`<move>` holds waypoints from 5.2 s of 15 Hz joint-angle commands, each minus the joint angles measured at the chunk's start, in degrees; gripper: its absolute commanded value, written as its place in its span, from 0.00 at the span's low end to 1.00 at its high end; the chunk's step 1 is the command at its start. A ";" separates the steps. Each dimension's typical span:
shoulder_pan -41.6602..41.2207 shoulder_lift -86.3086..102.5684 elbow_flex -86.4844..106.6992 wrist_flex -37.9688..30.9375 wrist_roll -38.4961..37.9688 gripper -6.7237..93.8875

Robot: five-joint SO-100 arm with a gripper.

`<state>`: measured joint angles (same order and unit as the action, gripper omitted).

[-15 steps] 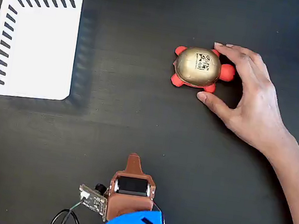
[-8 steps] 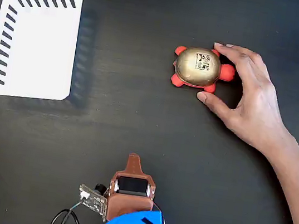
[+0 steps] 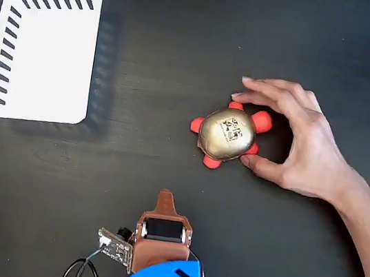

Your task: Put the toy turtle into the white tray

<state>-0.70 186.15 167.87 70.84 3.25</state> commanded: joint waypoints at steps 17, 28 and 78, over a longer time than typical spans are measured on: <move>-0.79 0.26 -0.35 0.70 0.09 0.07; -0.79 0.26 -0.35 0.70 0.09 0.07; 14.68 -71.81 -67.50 12.57 -37.97 0.08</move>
<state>12.30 117.86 112.06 81.04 -31.11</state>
